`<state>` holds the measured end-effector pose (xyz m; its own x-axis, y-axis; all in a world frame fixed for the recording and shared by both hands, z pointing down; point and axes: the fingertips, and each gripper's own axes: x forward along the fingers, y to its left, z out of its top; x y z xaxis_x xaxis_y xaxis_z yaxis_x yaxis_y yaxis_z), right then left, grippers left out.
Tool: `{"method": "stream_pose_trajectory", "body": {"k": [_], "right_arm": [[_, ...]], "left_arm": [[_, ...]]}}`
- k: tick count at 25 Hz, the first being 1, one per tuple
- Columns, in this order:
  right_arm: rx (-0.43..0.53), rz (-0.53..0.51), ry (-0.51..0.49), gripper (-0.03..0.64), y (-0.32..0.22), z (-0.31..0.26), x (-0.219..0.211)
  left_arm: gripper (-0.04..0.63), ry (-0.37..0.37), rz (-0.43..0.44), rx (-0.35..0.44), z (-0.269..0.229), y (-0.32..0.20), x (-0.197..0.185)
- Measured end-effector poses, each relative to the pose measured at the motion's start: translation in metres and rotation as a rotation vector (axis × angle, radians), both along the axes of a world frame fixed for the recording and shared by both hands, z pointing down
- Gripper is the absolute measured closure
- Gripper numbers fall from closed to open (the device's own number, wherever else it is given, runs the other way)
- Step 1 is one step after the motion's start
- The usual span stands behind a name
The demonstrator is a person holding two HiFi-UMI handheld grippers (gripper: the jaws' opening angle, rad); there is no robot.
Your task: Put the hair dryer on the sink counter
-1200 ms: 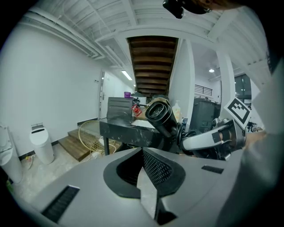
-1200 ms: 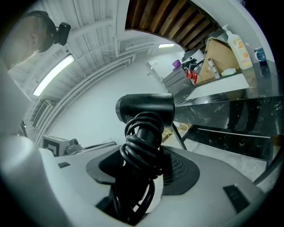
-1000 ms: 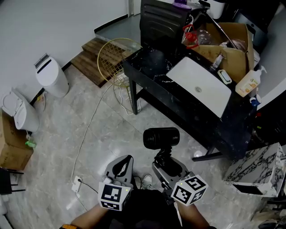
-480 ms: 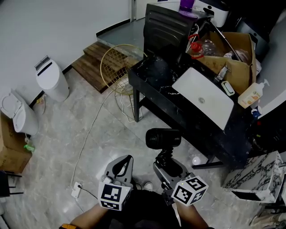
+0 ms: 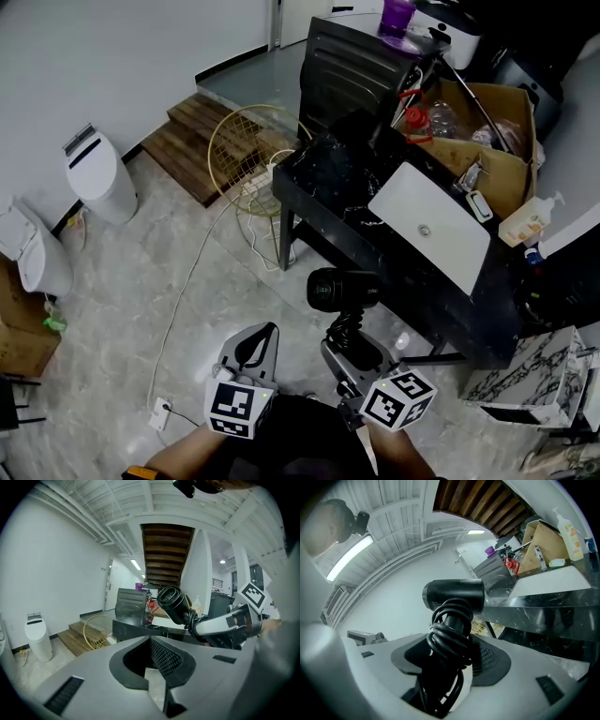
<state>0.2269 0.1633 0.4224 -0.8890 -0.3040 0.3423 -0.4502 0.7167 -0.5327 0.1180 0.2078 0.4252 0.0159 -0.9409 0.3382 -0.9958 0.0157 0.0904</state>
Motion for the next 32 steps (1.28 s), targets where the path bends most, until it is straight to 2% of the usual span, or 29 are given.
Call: {"method": "stream_pose_trajectory", "body": {"k": [8, 14, 21, 27, 32], "right_arm": [[0.006, 0.029, -0.012, 0.356, -0.013, -0.003, -0.044], [-0.008, 0.03, -0.044, 0.356, -0.012, 0.002, -0.082], [-0.008, 0.005, -0.035, 0.356, -0.019, 0.0, -0.105], [-0.026, -0.013, -0.03, 0.356, -0.055, 0.011, -0.125], [-0.038, -0.007, -0.028, 0.356, -0.108, 0.019, -0.149]], "left_arm": [[0.584, -0.019, 0.01, 0.026, -0.01, -0.009, -0.05], [0.584, -0.054, -0.027, 0.037, -0.013, 0.004, -0.096], [0.584, -0.048, -0.064, 0.044, -0.018, 0.0, -0.122], [0.584, -0.042, -0.098, 0.025, -0.011, -0.03, -0.143], [0.584, -0.058, -0.093, -0.005, -0.005, -0.077, -0.162]]}}
